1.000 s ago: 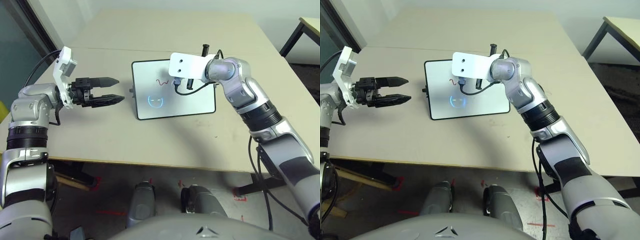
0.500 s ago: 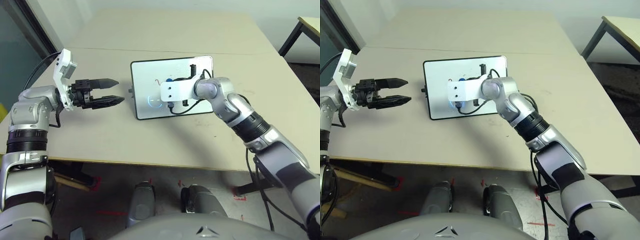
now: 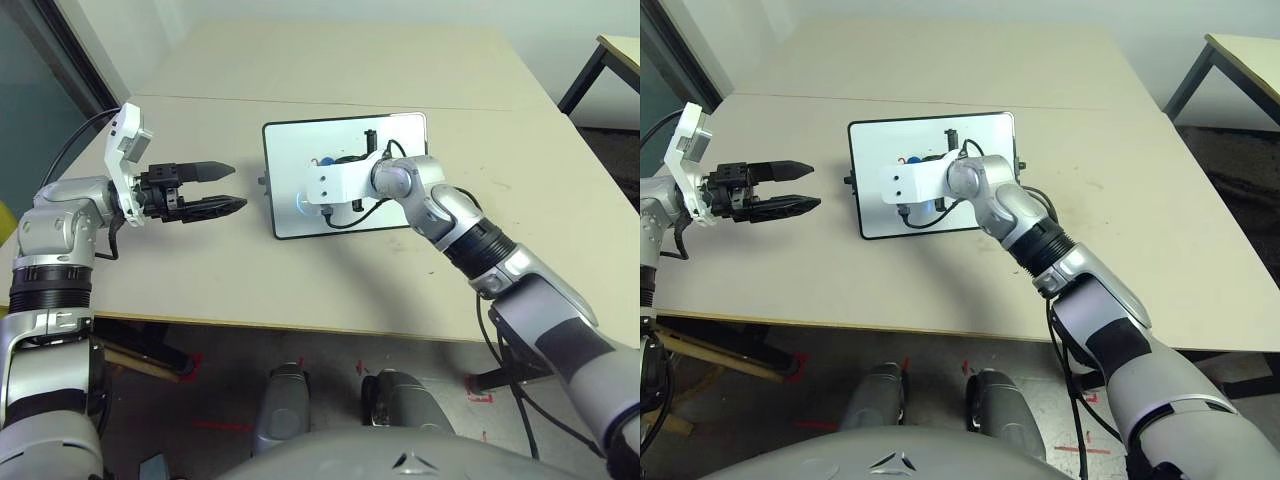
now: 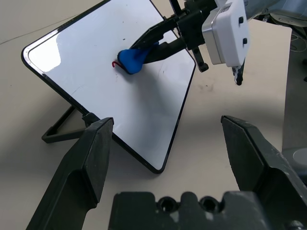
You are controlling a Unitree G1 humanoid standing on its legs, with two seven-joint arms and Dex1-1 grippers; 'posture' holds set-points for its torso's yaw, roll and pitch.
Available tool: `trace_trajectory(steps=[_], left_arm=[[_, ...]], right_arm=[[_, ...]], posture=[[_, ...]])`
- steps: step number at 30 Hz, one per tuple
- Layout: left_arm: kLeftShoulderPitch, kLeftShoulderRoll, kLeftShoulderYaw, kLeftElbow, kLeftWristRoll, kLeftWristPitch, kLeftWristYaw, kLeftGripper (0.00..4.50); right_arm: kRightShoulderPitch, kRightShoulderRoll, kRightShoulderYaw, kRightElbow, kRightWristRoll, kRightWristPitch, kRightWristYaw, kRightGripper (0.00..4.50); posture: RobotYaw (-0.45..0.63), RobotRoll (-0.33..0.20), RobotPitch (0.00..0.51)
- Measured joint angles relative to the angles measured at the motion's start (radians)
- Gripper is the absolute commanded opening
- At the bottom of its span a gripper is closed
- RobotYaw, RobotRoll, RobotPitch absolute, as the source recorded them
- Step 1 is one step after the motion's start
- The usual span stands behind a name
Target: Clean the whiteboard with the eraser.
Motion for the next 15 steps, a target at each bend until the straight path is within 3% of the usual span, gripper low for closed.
trace_trajectory(steps=[7,15], left_arm=[[-0.006,-0.001,0.0,0.0,0.0,0.0,0.0,4.5],[-0.03,-0.004,0.0,0.001,0.0,-0.001,0.0,4.5]], right_arm=[[-0.008,0.007,0.0,0.038,-0.007,-0.013,-0.007,0.3],[-0.005,-0.06,-0.001,0.038,-0.019,-0.036,-0.009,0.3]], posture=[[0.3,0.0,0.025],[0.29,0.0,0.026]])
